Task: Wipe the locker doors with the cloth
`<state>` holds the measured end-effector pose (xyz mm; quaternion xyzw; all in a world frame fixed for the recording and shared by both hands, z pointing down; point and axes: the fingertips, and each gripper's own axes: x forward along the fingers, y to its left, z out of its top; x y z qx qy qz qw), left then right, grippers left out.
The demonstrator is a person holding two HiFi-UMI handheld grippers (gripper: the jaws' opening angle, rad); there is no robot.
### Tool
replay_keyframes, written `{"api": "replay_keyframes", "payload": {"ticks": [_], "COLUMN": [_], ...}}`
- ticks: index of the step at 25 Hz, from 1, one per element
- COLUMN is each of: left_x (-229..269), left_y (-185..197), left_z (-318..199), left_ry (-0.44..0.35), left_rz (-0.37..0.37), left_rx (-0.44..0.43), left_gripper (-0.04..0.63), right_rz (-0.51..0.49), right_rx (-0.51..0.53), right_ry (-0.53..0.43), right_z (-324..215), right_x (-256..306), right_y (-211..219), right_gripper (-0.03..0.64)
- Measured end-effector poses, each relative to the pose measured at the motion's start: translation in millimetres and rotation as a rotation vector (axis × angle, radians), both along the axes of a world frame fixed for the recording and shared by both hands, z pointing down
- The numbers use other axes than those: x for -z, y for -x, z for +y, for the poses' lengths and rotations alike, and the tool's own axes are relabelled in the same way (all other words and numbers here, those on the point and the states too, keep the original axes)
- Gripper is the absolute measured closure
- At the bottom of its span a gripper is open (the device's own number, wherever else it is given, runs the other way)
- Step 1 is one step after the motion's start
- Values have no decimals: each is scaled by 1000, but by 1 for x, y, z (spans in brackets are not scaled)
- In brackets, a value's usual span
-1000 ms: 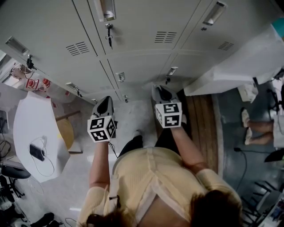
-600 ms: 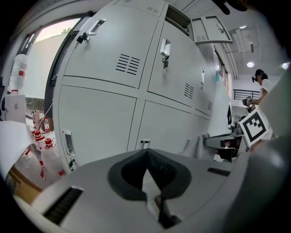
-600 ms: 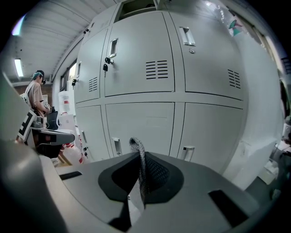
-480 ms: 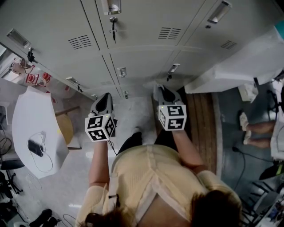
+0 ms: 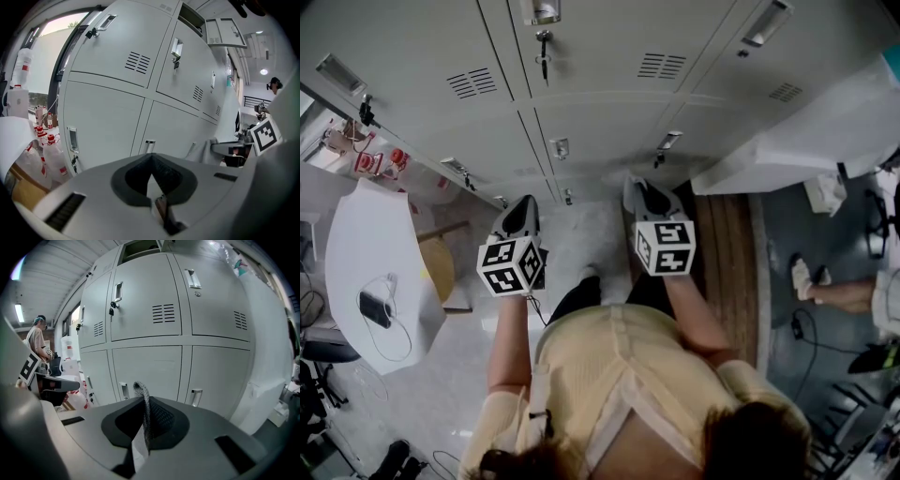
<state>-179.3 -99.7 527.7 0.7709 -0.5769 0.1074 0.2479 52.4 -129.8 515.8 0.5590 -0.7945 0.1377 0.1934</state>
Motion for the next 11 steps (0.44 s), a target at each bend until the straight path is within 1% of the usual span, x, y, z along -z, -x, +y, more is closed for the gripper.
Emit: {"api": "replay_keyframes", "payload": {"ticks": [7,11], "left_x": [0,1], "left_y": [-4,0], "left_z": [0,-1], "left_ry": [5,7], "left_rz": [-12,-11], "left_rx": [-20,-4], "left_gripper": [594,594], "right_rz": [0,-1], "right_rx": [8,17], "right_ry": [2,8], "right_z": [0,0], "right_x": [-2,-2], "right_y": [4,7], "right_gripper": [601,603]}}
